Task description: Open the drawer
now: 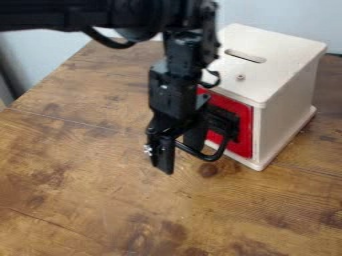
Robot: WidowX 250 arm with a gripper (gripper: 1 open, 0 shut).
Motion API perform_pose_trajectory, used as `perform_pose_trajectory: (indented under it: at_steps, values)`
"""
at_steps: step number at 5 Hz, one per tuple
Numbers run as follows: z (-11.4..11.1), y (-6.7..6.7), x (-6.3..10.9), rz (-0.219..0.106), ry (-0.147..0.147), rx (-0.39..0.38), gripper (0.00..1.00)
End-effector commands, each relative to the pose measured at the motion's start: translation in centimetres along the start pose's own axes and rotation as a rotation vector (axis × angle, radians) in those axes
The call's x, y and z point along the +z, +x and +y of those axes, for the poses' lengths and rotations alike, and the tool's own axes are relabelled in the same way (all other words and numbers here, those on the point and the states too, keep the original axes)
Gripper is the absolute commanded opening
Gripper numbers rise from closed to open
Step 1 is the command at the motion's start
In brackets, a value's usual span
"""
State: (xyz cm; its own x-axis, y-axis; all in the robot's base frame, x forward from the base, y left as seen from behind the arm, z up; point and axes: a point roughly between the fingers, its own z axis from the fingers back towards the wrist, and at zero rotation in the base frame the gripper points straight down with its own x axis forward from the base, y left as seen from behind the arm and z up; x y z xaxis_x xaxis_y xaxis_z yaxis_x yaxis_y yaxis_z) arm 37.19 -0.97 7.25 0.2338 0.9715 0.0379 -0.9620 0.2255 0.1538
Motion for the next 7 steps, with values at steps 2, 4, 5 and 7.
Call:
perform_pose_trajectory:
  at_steps: [2,4,5,7]
  values:
    - [1.0,1.5,2.0,0.177,-0.364,-0.121,1.0]
    - [0.5,0.1,2.9,-0.264,-0.56,-0.326,1.0]
    - [-0.8,-1.7,2.3,-0.419,-0.314,-0.463,1.0]
    - [-0.8,-1.9,1.6,-0.055,-0.072,-0.54,1.0]
